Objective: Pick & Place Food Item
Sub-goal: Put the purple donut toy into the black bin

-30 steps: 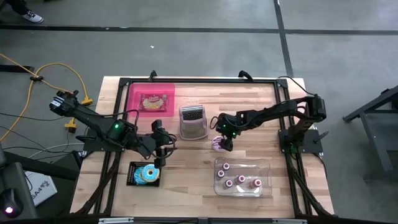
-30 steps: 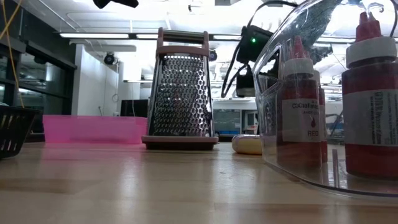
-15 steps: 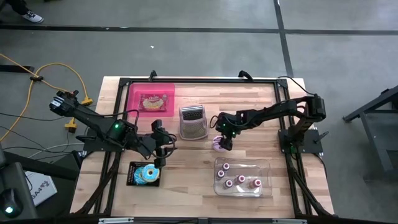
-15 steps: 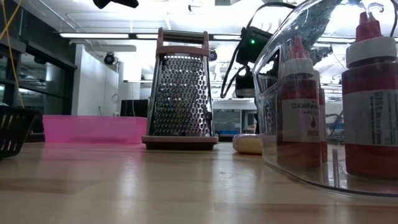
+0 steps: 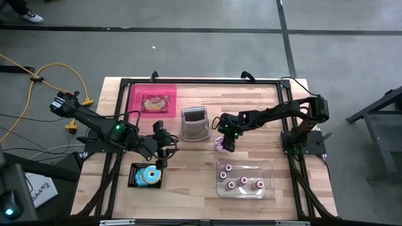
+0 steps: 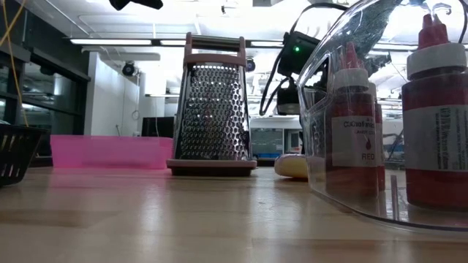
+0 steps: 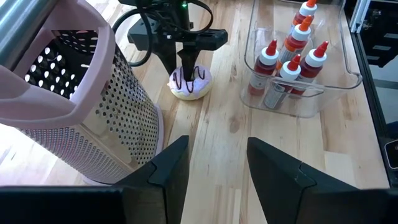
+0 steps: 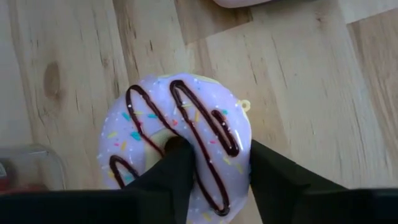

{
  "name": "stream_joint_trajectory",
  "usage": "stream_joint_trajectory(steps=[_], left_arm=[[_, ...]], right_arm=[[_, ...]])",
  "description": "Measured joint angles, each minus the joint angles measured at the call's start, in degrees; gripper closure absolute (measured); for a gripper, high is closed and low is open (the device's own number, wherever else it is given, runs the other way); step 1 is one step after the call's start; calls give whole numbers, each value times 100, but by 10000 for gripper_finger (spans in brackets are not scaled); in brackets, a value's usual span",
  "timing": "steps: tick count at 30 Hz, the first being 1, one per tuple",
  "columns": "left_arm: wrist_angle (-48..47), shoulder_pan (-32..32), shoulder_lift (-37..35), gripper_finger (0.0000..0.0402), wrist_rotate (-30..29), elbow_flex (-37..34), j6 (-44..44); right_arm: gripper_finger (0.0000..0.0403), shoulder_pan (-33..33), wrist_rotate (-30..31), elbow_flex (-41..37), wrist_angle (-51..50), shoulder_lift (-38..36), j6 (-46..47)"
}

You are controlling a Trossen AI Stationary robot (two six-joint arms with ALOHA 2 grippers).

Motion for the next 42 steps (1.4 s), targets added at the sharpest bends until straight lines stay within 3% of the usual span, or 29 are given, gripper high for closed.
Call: stream_joint_trajectory(steps=[13,30,42], left_arm=[[-1,-2,0,247,-1,0,2],[1,0,0,247,-3,2,2],[287,0,0,247,-4,2,7]], right_arm=[[325,0,-24,0,-2,-3,-2],[327,0,59,-2,-138,-1200,-45],[327,23,548,-2,-159,-2000,-187]])
